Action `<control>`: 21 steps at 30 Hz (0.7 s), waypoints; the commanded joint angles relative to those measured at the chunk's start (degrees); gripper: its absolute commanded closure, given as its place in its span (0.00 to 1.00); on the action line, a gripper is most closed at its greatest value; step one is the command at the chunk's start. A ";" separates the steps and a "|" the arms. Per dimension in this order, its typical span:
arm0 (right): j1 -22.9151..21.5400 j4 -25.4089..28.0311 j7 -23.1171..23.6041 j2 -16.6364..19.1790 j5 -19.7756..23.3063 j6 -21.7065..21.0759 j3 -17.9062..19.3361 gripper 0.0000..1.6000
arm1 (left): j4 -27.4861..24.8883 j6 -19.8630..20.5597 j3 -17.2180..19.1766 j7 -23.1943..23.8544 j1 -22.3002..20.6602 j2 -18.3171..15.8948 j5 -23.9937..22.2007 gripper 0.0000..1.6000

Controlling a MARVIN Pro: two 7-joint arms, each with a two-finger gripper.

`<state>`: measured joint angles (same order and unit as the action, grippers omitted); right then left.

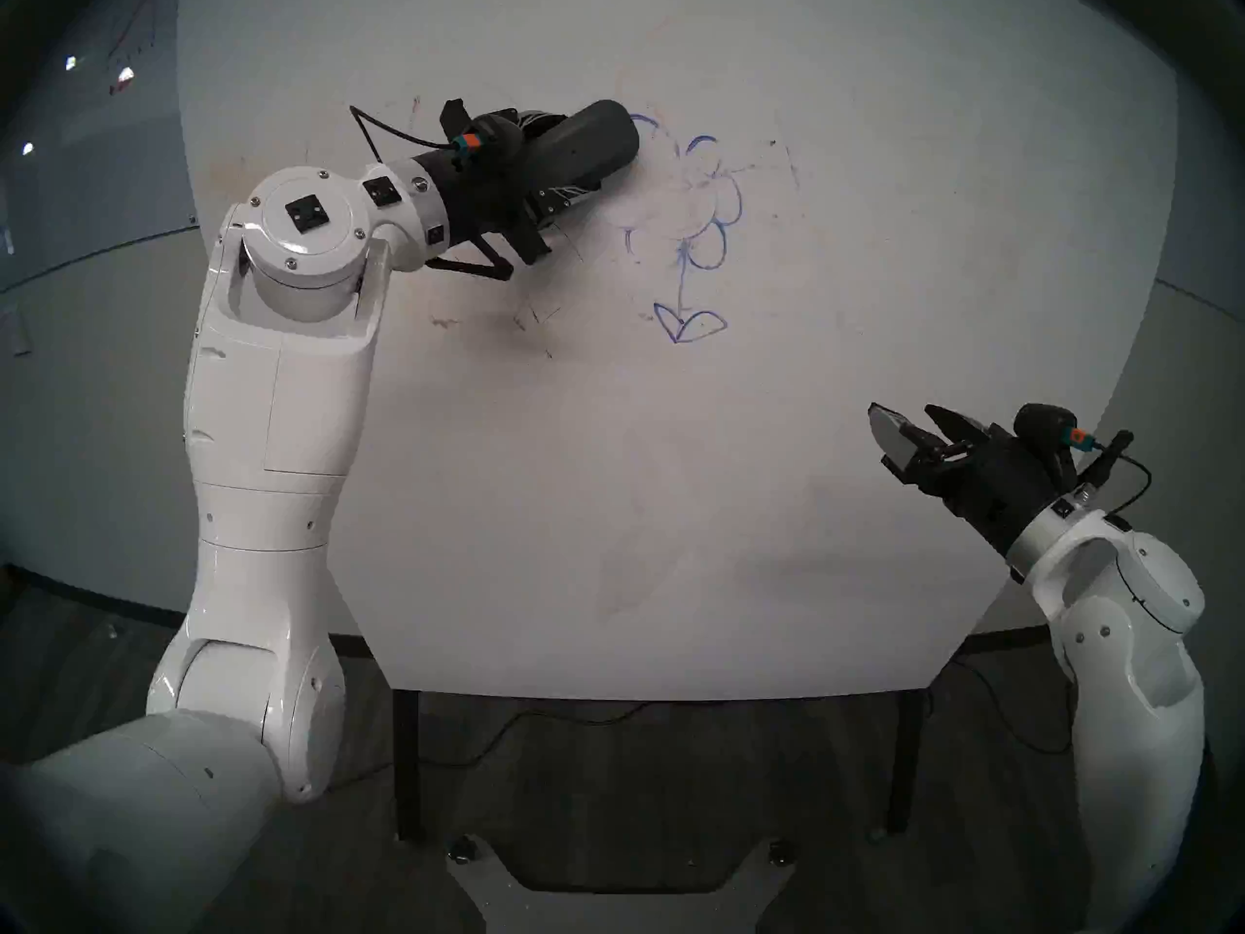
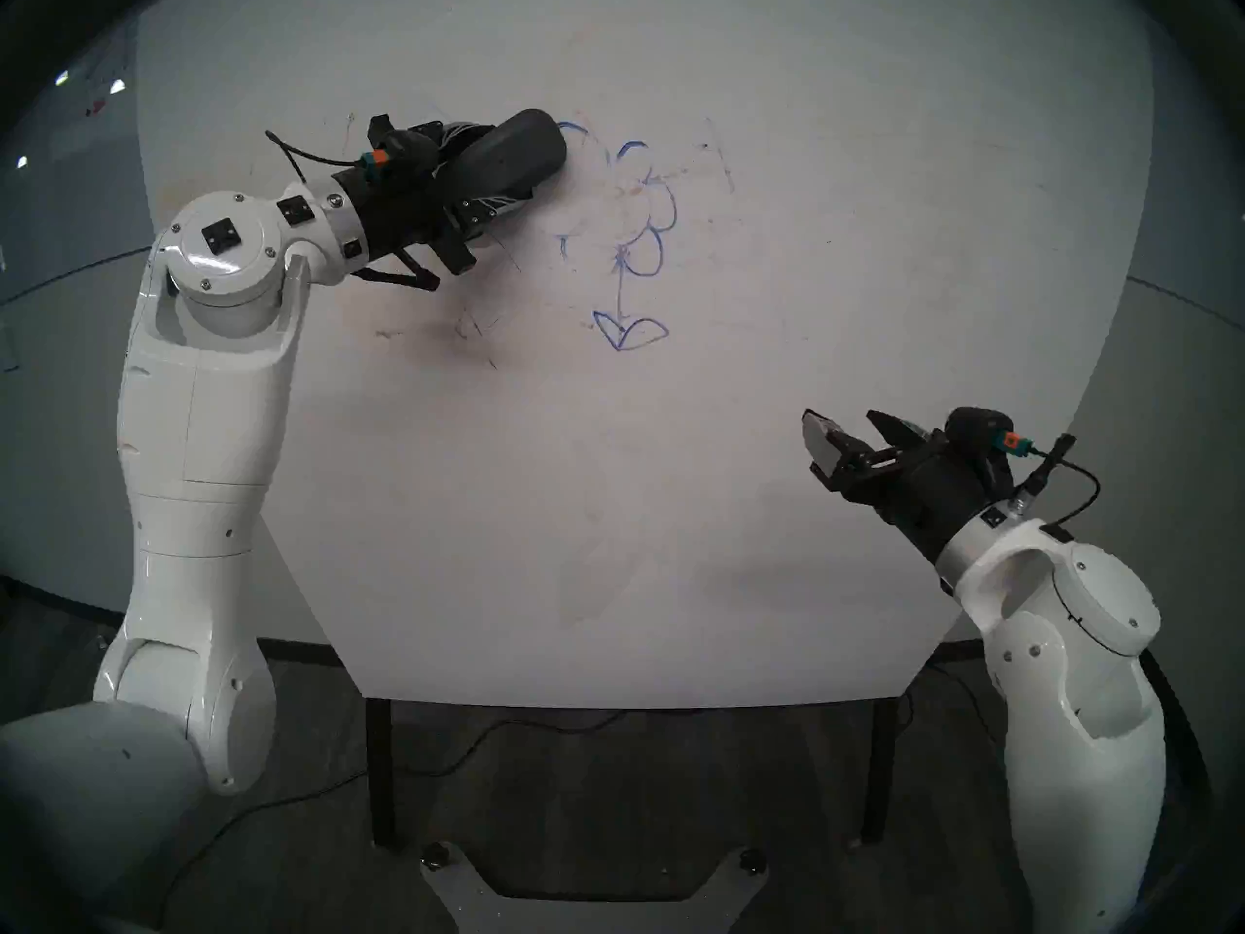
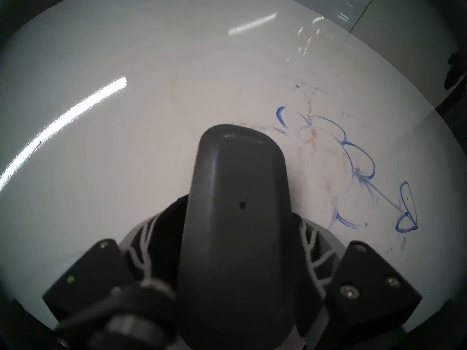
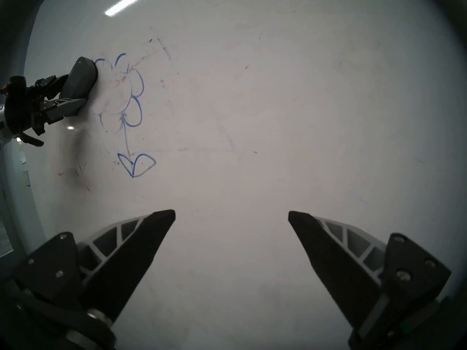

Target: Erase all marks on the whiteboard with the eraser

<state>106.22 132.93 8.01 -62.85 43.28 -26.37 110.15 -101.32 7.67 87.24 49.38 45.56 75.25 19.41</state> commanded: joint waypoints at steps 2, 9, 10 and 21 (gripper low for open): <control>-0.20 0.91 0.12 0.15 -0.01 0.05 0.00 0.00 | 2.38 3.83 1.23 -3.62 0.67 0.45 3.19 1.00; -0.22 0.87 0.13 0.14 0.00 0.07 -0.01 0.00 | 1.41 3.89 -0.46 -2.90 4.94 1.24 2.78 1.00; -0.22 0.86 0.13 0.14 0.00 0.08 -0.01 0.00 | 1.37 3.80 -0.70 -2.97 5.53 1.46 2.70 1.00; -0.24 0.83 0.14 0.14 0.00 0.09 -0.02 0.00 | 1.42 3.69 -2.14 -4.45 9.36 2.40 2.24 1.00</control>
<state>106.22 132.93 8.01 -62.85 43.28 -26.37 110.15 -104.02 8.54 86.13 45.57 50.31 77.28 20.05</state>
